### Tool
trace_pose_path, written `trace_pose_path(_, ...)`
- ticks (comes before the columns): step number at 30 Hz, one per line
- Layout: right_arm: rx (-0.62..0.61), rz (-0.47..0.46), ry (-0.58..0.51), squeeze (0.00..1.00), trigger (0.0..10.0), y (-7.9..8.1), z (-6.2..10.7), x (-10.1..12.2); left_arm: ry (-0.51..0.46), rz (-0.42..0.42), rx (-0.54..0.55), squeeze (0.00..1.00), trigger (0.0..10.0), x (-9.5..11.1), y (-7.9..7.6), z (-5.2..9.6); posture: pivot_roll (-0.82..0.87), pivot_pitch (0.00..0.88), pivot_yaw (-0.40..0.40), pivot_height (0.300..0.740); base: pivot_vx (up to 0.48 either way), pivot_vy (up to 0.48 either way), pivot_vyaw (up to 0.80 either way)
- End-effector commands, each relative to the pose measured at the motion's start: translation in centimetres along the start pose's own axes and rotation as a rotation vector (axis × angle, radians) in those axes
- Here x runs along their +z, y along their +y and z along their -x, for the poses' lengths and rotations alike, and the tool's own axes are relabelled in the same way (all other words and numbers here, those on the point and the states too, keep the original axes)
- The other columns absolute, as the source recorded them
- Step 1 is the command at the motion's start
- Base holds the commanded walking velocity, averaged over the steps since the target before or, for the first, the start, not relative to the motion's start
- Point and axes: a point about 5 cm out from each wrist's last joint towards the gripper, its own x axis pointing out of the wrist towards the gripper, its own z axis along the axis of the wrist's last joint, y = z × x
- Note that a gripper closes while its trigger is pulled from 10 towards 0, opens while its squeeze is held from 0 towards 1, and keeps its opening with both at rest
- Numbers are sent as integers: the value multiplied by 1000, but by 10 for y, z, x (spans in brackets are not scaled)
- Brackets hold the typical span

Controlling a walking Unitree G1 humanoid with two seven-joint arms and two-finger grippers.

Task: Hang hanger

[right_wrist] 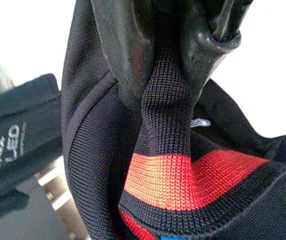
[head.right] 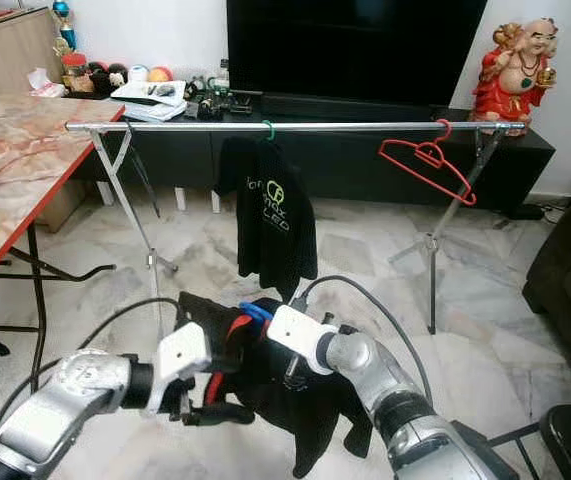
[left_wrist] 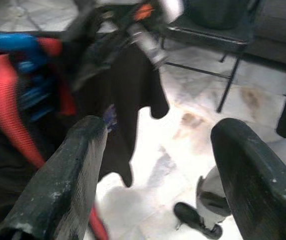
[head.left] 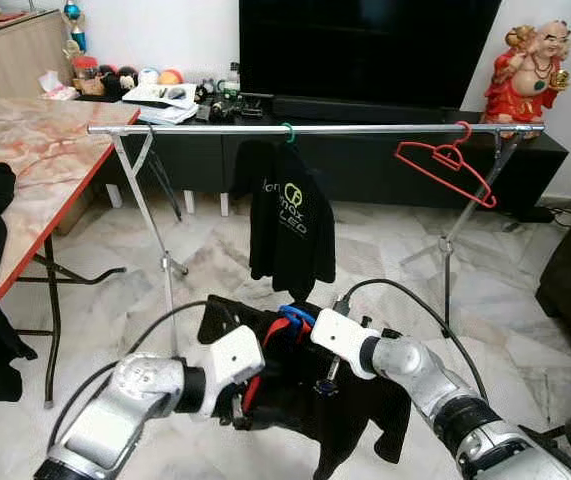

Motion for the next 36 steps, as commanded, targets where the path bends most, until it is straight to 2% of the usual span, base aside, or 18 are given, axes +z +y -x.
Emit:
trace_pose_path(1, 36, 55, -18, 0, 0, -4, 2, 5, 7, -10, 30, 0, 10000, 0, 4, 7, 85, 0, -70, 740, 0, 0, 0)
trace_pose_path(2, 105, 86, -36, 0, 0, 1, 4, 5, 15, -11, 60, 0, 10000, -2, 10, 14, 87, 0, -72, 740, 0, 0, 0)
trace_pose_path(5, 171, 119, -48, 0, 0, 5, 5, 4, 23, -10, 91, 0, 10000, -4, 15, 20, 91, 0, -76, 740, 0, 0, 0)
trace_pose_path(6, 244, 149, -54, 0, 0, 10, 8, 2, 30, -10, 116, 0, 10000, -5, 19, 26, 94, 0, -78, 740, 0, 0, 0)
trace_pose_path(7, 244, 149, -54, 0, 0, 10, 8, 2, 30, -10, 116, 0, 10000, -5, 19, 26, 94, 0, -78, 740, 0, 0, 0)
trace_pose_path(8, 329, 176, -49, 0, 0, 16, 12, -3, 38, -11, 150, 0, 10000, -5, 23, 33, 95, 0, -84, 740, 0, 0, 0)
trace_pose_path(10, 381, 188, -50, 0, 0, 18, 15, -5, 25, -10, 168, 0, 10000, -3, 25, 36, 96, 0, -87, 740, 0, 0, 0)
trace_pose_path(16, 370, 205, -31, 0, 0, 15, 16, -8, -28, 6, 198, 0, 10000, 3, 30, 42, 94, 0, -90, 740, 0, 0, 0)
trace_pose_path(17, 360, 217, -19, 0, 0, 13, 17, -9, -61, 20, 203, 0, 10000, 5, 31, 47, 94, 0, -89, 740, 0, 0, 0)
trace_pose_path(20, 358, 213, -28, 0, 0, 13, 17, -8, -43, 27, 204, 0, 10000, 2, 32, 49, 95, 0, -90, 740, 0, 0, 0)
trace_pose_path(23, 384, 209, -55, 0, 0, 14, 18, -5, 80, 30, 217, 0, 10000, -20, 33, 52, 91, 0, -88, 740, 0, 0, 0)
trace_pose_path(26, 381, 211, -56, 0, 0, 14, 18, -5, 93, 48, 200, 0, 10000, -25, 30, 51, 87, 0, -86, 740, 0, 0, 0)
trace_pose_path(30, 371, 217, -61, 0, 0, 11, 20, -6, 177, 59, 174, 0, 10000, -40, 24, 50, 85, 0, -85, 740, 0, 0, 0)
trace_pose_path(36, 373, 219, -74, 0, 0, 7, 25, -6, 164, 131, 155, 0, 10000, -52, 22, 50, 81, 0, -85, 740, 0, 0, 0)
